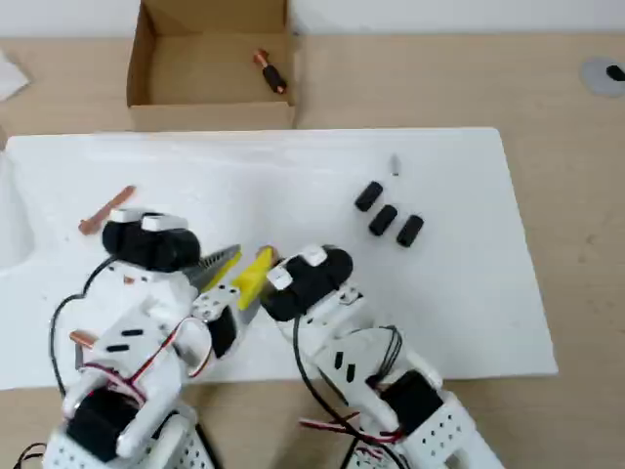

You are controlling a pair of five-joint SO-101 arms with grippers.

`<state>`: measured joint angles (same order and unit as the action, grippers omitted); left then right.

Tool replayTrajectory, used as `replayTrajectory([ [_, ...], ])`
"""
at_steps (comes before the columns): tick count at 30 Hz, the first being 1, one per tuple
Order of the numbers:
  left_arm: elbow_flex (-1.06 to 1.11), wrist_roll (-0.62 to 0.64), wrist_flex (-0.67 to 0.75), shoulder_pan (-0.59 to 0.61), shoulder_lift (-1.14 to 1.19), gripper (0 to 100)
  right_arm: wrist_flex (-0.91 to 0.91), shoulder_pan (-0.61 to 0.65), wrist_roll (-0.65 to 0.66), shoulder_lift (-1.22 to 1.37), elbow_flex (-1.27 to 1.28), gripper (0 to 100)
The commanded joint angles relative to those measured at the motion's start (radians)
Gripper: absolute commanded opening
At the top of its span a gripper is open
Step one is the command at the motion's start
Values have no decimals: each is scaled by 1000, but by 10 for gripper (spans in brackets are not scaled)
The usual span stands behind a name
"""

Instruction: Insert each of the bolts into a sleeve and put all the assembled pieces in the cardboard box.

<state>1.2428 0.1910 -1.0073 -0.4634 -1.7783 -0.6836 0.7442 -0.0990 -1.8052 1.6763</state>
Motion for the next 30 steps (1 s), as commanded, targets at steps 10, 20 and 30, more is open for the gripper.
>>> replayTrajectory([
  [10, -222, 15, -232, 121, 10, 150, 267, -220, 83, -68, -21, 9],
  [20, -178, -3, -255, 350, 189, 147, 356, -246, 189, 145, -216, 9],
  [30, -35, -150, -78, 365, 292, 146, 321, -311, 84, 954, -852, 9],
])
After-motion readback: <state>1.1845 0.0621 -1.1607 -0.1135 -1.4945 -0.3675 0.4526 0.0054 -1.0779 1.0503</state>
